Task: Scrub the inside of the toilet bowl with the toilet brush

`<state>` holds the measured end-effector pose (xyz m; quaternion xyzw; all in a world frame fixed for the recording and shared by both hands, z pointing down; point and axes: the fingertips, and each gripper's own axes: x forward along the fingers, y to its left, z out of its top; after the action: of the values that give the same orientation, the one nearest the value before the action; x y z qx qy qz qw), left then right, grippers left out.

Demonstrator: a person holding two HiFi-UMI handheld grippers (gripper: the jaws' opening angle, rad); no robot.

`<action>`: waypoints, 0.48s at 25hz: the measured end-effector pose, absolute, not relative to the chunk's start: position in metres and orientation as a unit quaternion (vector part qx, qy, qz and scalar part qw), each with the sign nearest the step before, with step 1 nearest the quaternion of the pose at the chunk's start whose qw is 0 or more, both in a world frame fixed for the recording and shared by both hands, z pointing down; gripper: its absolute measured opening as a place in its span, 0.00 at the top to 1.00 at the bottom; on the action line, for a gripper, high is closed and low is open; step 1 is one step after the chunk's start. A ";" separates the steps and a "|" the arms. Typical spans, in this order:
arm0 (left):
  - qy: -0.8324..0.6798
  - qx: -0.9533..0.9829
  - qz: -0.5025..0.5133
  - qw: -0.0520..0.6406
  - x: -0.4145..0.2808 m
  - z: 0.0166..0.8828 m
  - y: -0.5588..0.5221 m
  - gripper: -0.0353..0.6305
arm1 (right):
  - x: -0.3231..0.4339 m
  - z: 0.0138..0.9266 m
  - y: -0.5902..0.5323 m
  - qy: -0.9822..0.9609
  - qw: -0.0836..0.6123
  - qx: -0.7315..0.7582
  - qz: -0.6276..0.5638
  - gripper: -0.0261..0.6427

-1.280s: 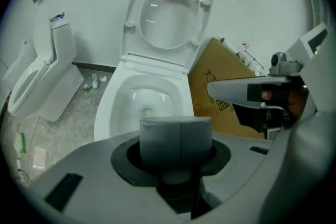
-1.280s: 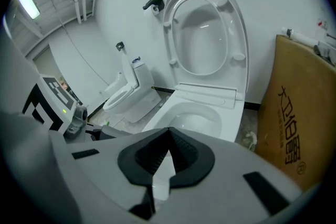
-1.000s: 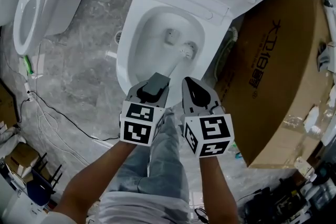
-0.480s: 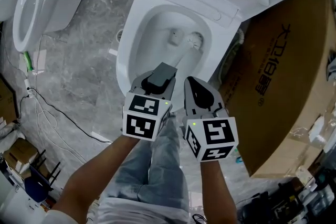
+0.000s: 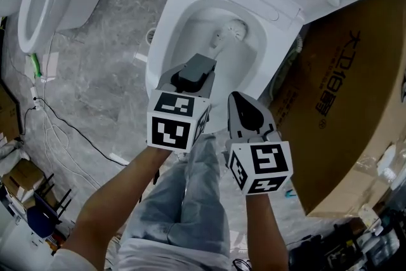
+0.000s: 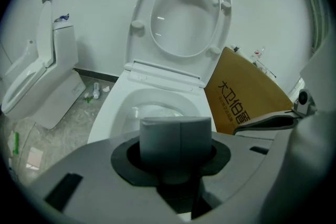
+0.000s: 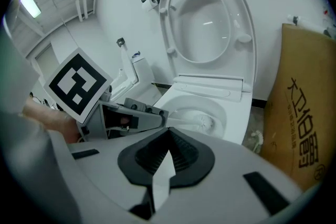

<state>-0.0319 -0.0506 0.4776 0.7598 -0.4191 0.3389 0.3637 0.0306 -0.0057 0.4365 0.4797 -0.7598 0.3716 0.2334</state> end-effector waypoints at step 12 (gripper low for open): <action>-0.468 0.732 0.347 0.354 -0.080 0.467 -0.053 0.71 | 0.013 0.432 0.007 -0.770 0.236 0.464 0.369 0.96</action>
<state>-0.0803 -0.0532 0.4672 0.7318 -0.4680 0.3469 0.3536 0.0131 0.0069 0.4319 0.4640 -0.7698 0.3692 0.2363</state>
